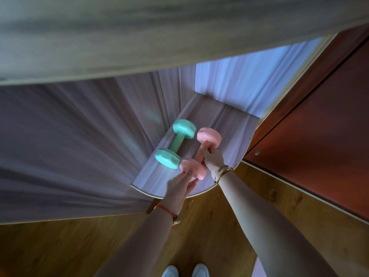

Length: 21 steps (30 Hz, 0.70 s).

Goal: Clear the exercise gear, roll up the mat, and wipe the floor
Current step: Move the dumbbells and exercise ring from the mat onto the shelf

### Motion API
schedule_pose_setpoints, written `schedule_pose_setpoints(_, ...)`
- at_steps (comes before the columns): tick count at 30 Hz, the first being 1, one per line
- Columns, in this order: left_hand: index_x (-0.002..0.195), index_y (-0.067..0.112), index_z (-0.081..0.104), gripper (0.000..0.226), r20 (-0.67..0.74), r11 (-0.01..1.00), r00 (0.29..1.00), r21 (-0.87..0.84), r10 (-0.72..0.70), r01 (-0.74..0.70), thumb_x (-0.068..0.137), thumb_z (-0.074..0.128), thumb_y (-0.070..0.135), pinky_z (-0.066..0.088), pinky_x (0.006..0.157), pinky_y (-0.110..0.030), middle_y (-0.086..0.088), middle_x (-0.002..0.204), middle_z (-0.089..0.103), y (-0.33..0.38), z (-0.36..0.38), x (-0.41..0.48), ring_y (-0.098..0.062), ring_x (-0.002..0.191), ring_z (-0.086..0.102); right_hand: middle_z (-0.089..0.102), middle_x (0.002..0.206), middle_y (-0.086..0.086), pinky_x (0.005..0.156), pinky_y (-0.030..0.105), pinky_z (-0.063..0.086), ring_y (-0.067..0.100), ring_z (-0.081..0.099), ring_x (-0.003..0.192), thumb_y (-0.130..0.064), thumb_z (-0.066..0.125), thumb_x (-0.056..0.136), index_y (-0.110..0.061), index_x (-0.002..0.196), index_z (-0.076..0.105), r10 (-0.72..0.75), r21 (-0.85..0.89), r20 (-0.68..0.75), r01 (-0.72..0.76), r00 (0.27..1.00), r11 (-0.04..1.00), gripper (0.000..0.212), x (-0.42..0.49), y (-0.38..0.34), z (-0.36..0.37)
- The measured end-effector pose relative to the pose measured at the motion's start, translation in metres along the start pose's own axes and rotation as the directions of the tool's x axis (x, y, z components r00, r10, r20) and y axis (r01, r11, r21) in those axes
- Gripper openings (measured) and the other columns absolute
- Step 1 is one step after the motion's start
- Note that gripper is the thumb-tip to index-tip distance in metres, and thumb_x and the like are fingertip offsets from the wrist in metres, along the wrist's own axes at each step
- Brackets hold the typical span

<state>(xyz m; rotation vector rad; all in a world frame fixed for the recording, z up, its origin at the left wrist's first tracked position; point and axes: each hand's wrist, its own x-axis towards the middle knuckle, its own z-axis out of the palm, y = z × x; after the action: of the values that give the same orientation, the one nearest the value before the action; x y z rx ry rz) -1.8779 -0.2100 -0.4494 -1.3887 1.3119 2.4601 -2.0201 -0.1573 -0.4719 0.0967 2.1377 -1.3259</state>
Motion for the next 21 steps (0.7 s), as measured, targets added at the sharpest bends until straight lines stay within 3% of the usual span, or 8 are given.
schedule_pose_setpoints(6,0.134,0.001,0.055,0.052,0.004,1.000,1.000,0.018,-0.006,0.006,0.092,0.066,0.030,0.051,0.105,-0.034,-0.016,0.129,0.066,0.001,0.001,0.000,-0.024,0.119,0.066,0.052,0.063,0.005,0.062,0.032,0.044,0.023,0.055,0.069,-0.047,0.044,0.101,-0.015,0.064,0.051,0.027,0.050,0.023,-0.028,0.999,0.998,0.050,-0.004,-0.003,-0.003)
schedule_pose_setpoints(12,0.135,-0.002,0.053,0.051,-0.017,1.000,1.000,0.025,-0.009,0.010,0.093,0.065,0.025,0.054,0.095,-0.025,-0.020,0.131,0.063,0.008,0.004,-0.007,-0.025,0.120,0.064,0.055,0.065,0.008,0.070,0.037,0.046,0.028,0.057,0.075,-0.049,0.052,0.097,-0.013,0.063,0.056,0.046,0.064,0.047,-0.049,0.998,0.997,0.050,-0.013,-0.004,-0.009)
schedule_pose_setpoints(17,0.134,-0.001,0.054,0.048,-0.028,0.998,1.000,0.060,-0.003,0.004,0.094,0.064,0.023,0.051,0.103,-0.031,-0.016,0.128,0.063,0.014,0.007,-0.024,-0.025,0.122,0.062,0.070,0.101,0.019,0.095,0.046,0.055,0.033,0.067,0.100,-0.043,0.052,0.098,-0.019,0.079,0.061,0.064,0.140,0.061,-0.072,0.996,0.988,0.032,-0.035,-0.002,-0.026)
schedule_pose_setpoints(19,0.134,0.000,0.053,0.046,-0.035,0.993,0.999,0.115,-0.016,0.020,0.096,0.062,0.024,0.054,0.095,-0.028,-0.010,0.124,0.062,0.015,0.010,-0.034,-0.023,0.120,0.062,0.068,0.110,0.021,0.096,0.045,0.055,0.034,0.066,0.106,-0.042,0.050,0.099,-0.013,0.091,0.060,0.093,0.179,0.048,-0.100,0.995,0.979,0.033,-0.048,0.000,-0.036)
schedule_pose_setpoints(21,0.135,0.003,0.050,0.046,-0.061,0.987,0.996,0.139,-0.068,0.076,0.098,0.060,0.028,0.052,0.100,-0.034,-0.010,0.127,0.058,0.017,0.014,-0.044,-0.026,0.120,0.060,0.066,0.117,0.022,0.097,0.041,0.054,0.034,0.065,0.110,-0.040,0.046,0.101,-0.009,0.100,0.057,0.120,0.234,0.019,-0.121,0.993,0.965,0.034,-0.063,0.003,-0.045)
